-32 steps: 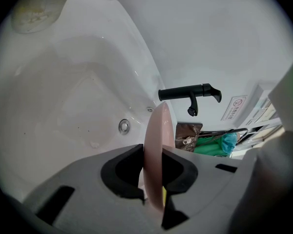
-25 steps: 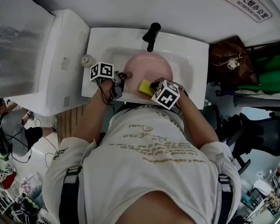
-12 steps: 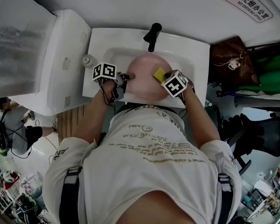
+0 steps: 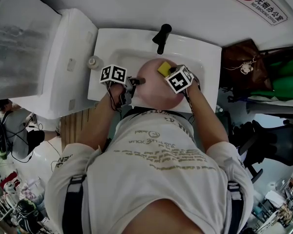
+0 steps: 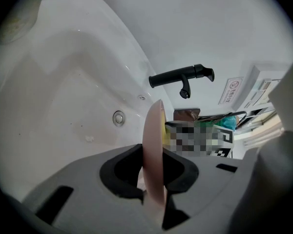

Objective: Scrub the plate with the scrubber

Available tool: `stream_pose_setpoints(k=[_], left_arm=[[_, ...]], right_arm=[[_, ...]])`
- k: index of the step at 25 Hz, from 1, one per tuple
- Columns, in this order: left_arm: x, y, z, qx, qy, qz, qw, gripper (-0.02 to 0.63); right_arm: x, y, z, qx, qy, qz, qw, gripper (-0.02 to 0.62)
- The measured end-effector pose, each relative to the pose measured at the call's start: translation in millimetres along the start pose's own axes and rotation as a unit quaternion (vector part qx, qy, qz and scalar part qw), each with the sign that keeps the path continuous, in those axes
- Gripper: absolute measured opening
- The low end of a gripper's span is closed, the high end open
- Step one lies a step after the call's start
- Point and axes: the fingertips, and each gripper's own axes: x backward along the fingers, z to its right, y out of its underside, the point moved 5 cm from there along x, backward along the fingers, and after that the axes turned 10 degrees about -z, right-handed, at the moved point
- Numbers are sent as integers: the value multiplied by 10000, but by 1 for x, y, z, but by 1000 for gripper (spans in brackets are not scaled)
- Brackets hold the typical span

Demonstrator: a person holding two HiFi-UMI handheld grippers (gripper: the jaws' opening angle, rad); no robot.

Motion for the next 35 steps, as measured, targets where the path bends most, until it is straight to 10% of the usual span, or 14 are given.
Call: stream_pose_setpoints(k=[26,35], left_arm=[[15,-16,-15,194,-123,510,9984,77],[18,-12,-17,366,80,539,9978,80]], right_arm=[[18,11,-107,1219,-1383,25,9829,34],[10,36,-63,574,-612,-296,9960,34]])
